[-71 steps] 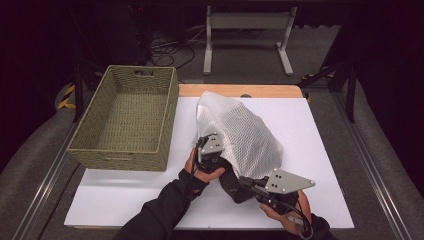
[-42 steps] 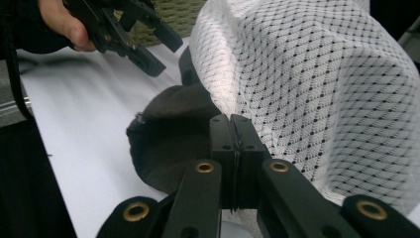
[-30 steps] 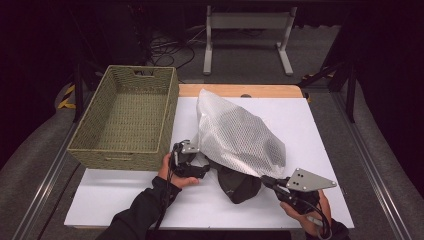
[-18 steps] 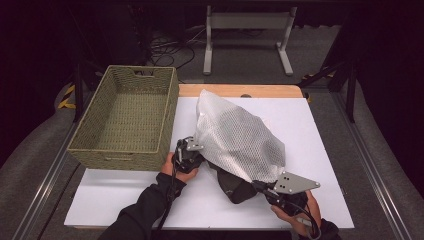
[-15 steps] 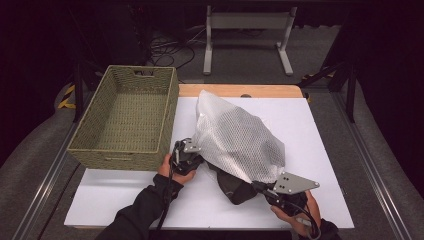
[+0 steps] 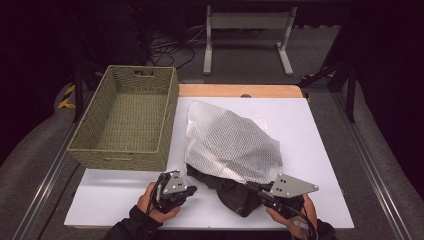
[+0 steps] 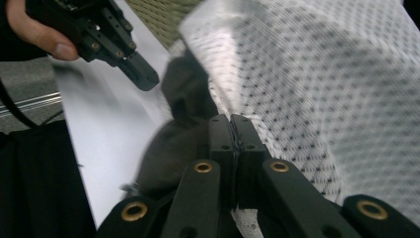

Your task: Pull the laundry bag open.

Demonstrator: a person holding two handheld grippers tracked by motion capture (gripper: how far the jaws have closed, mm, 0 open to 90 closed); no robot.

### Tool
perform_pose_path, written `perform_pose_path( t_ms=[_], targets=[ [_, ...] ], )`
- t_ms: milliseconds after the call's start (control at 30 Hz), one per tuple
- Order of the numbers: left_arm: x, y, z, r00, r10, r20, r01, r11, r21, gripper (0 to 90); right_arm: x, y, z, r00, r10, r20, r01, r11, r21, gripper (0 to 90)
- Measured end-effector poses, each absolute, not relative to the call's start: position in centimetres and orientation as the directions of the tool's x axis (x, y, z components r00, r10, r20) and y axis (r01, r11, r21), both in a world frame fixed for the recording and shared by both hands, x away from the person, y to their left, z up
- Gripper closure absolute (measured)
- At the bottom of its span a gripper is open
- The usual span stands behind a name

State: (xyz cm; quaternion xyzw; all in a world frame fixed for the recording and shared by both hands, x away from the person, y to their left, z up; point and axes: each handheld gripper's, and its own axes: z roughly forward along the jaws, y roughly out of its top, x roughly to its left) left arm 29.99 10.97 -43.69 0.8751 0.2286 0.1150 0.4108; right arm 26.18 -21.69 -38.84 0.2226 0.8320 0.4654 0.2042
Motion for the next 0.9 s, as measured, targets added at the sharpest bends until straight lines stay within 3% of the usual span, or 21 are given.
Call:
perform_pose_path(
  t_ms=[67, 133, 200, 267, 400, 467, 600, 700, 800, 900],
  targets=[
    [30.1, 10.5, -43.2, 0.889, 0.457, -0.009, 0.279, -0.528, 0.802, 75.2, 25.9, -21.0, -38.6, -0.829, 0.543, -0.133, 0.167, 0.468, 0.868, 89.1],
    [30.1, 9.1, -43.0, 0.914, 0.405, -0.021, 0.253, -0.528, 0.811, 58.1, 25.8, -20.4, -38.5, -0.832, 0.535, -0.147, 0.154, 0.478, 0.865, 89.1],
    [29.7, 7.2, -43.0, 0.933, 0.359, 0.016, 0.198, -0.552, 0.810, 50.8, 25.9, -20.1, -38.5, -0.830, 0.535, -0.159, 0.150, 0.488, 0.860, 89.2],
    [29.8, 5.3, -43.2, 0.946, 0.323, 0.021, 0.176, -0.567, 0.805, 35.5, 26.2, -20.1, -38.7, -0.825, 0.542, -0.159, 0.160, 0.494, 0.854, 89.2],
    [29.9, 3.0, -43.3, 0.959, 0.282, 0.020, 0.152, -0.575, 0.804, 18.5, 26.6, -20.4, -39.0, -0.815, 0.560, -0.147, 0.186, 0.494, 0.850, 89.3],
    [30.3, 1.7, -43.3, 0.962, 0.275, 0.001, 0.159, -0.562, 0.812, 14.6, 26.7, -20.5, -39.1, -0.814, 0.563, -0.145, 0.191, 0.494, 0.848, 89.2],
    [31.2, -0.8, -43.5, 0.953, 0.299, 0.039, 0.150, -0.582, 0.799, 13.9, 26.6, -20.6, -39.3, -0.819, 0.557, -0.137, 0.196, 0.495, 0.846, 89.3],
    [32.1, -2.2, -44.2, 0.936, 0.339, 0.093, 0.147, -0.617, 0.773, 22.3, 26.5, -20.6, -39.2, -0.824, 0.552, -0.129, 0.197, 0.492, 0.848, 89.3],
    [33.0, -3.0, -44.7, 0.925, 0.353, 0.140, 0.127, -0.635, 0.762, 38.1, 26.3, -20.8, -39.1, -0.826, 0.549, -0.125, 0.196, 0.489, 0.850, 89.3],
    [34.0, -2.7, -44.4, 0.938, 0.325, 0.118, 0.114, -0.614, 0.781, 67.2, 26.2, -21.1, -39.0, -0.821, 0.557, -0.123, 0.201, 0.484, 0.852, 89.4]
  ],
)
